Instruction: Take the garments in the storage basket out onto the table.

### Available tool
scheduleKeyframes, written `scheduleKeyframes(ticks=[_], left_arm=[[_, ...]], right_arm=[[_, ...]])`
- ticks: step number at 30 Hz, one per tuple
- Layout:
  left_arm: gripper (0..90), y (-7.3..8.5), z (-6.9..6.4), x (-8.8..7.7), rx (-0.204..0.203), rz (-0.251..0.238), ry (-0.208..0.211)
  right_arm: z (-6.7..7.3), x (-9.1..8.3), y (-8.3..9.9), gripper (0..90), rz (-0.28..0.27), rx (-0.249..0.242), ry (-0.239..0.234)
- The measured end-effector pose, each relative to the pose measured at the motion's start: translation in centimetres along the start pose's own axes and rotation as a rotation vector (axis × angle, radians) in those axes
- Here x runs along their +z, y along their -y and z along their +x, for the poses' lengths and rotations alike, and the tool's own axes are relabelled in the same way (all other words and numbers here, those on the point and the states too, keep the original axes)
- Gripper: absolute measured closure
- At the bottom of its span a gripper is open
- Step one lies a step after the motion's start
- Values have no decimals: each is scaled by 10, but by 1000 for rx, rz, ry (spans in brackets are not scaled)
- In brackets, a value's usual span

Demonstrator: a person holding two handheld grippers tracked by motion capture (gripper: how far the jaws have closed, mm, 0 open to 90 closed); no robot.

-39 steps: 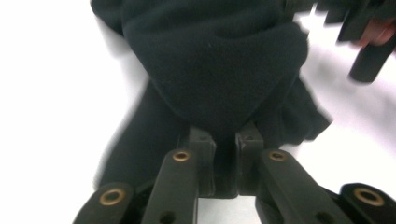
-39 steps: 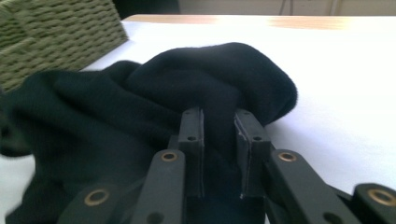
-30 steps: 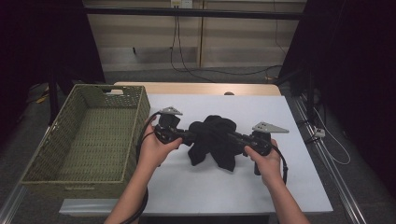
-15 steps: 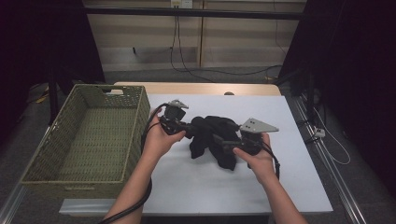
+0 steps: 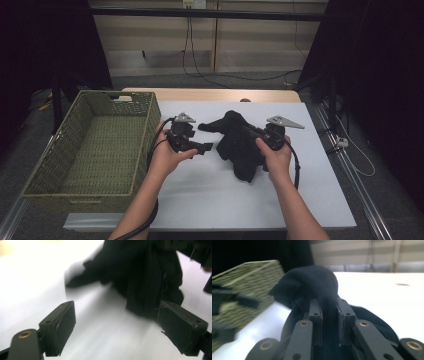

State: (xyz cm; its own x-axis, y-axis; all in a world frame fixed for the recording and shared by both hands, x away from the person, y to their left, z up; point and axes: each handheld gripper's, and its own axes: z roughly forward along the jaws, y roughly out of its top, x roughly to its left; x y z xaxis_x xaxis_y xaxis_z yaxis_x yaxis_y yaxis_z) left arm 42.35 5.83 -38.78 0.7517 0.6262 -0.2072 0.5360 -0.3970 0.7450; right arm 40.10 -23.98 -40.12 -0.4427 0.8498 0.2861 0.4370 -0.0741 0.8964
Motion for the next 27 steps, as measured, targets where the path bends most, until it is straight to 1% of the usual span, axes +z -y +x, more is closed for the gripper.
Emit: scheduleKeyframes(ticks=[1,2,3,4,5,7,8,9,10,11,12,14,15,16,17,18,19,20,21,22,24,26,27], left_arm=[[141,4,0,3,-7,7,3],[142,7,1,5,-3,13,7],[142,11,2,9,-22,11,60],[144,13,0,11,-20,29,14],[145,16,0,14,-29,21,26],[150,17,-1,14,-13,39,13],[150,17,-1,14,-14,33,13],[150,16,-1,12,-11,36,17],[150,16,-2,12,-13,26,19],[151,15,-2,10,-11,40,19],[151,15,-2,9,-2,30,23],[152,16,-2,8,-1,30,22],[151,16,-2,8,-4,28,16],[152,16,-1,7,1,30,20],[152,17,-1,7,3,33,19],[152,17,-1,8,0,24,18],[152,18,-1,7,2,28,18],[152,18,0,6,5,36,18],[152,18,-1,6,3,35,18],[152,19,-2,7,0,32,14],[152,19,-2,8,7,30,16],[151,19,-3,8,8,28,16],[151,20,-3,9,8,27,17]], right_arm=[[-4,-1,2,766,9,8,26],[-8,-1,4,764,11,5,48],[-13,-1,7,763,12,7,65],[-17,-2,10,762,18,15,84],[-23,-2,12,761,23,15,107],[-34,-3,15,758,33,31,142],[-40,-3,17,753,41,26,172],[-44,-3,19,745,54,23,190],[-48,-2,21,730,67,23,208],[-50,-1,24,714,90,11,218],[-52,0,26,693,107,10,218],[-53,0,29,631,129,20,201],[-53,-1,30,600,120,17,192],[-52,-3,30,572,120,12,181],[-52,-4,30,540,131,-2,155],[-50,-6,29,474,143,-8,151],[-49,-8,29,399,143,-14,143],[-49,-9,28,329,145,-16,150],[-50,-12,28,287,144,-22,149],[-50,-12,28,267,153,-37,132],[-48,-9,34,183,211,-58,95],[-45,-4,40,172,271,-71,81],[-43,1,44,192,300,-82,79]])
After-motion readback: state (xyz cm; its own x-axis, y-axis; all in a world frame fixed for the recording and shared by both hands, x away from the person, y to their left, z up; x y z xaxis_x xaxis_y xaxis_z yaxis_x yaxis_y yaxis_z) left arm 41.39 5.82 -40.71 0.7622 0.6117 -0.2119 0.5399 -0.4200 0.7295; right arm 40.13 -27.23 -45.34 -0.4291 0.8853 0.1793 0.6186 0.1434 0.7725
